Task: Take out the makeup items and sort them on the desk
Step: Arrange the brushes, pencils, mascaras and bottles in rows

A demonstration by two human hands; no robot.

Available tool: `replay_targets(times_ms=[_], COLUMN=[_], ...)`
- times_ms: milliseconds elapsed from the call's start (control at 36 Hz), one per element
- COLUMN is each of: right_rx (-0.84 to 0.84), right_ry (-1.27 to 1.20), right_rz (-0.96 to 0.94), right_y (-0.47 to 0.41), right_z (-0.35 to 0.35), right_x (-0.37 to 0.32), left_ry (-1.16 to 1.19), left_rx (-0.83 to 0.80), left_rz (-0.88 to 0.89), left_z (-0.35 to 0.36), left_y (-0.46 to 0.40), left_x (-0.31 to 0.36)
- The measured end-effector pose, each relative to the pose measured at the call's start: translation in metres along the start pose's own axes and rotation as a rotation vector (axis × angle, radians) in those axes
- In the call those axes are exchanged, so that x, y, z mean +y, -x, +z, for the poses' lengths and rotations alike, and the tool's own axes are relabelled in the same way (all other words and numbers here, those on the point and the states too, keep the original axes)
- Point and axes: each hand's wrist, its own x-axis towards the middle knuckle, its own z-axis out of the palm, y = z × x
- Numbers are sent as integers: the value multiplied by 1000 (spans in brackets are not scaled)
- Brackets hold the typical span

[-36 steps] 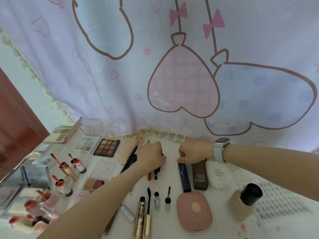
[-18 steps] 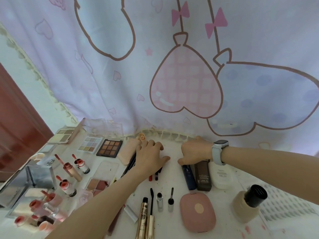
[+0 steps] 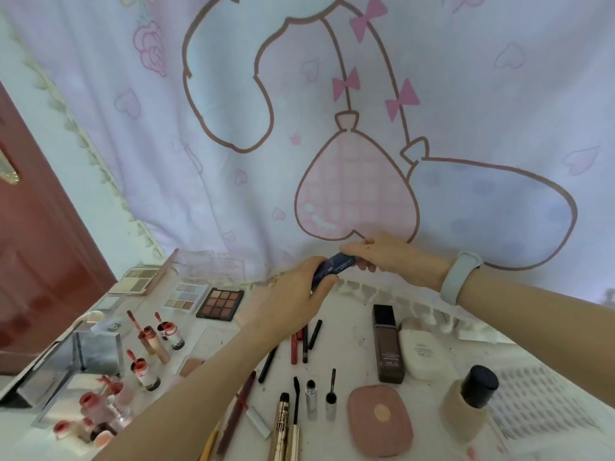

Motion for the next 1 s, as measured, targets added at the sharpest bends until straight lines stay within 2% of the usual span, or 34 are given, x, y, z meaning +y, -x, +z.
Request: replay_targets(times_ms=[139,278,444,556,667,750,889,944,1000], right_rx=[-35,-47,-89,-78,33,39,-86,-173,-244], right_ry=[-18,56,66,-110,-254,-280,-230,-252,-243], right_rz=[-47,-115,-119,-60,40,96,169,198,213], right_y=[15,23,25,19,14,13,15,17,18], right_z=[-1,2,3,-2,-11,-14,-6,-2,1], right_x=[-10,-17,-15,-6,6,14,25,27,30], left_ry=[-178,-276,-287,-156,69,263,546,568,479], left_rx=[1,-7,-68,-191,-314,-378,-423,-480,-525], left_rz=[112,122,134,-9,-318,-482,-579,-568,-530], left_z=[-15,-17,-26,-26,-25,-26,-27,-28,-27], left_y=[1,5,5,5,5,6,9,8,8], left_x=[13,12,13,8,-2,-10,-16,-17,-19])
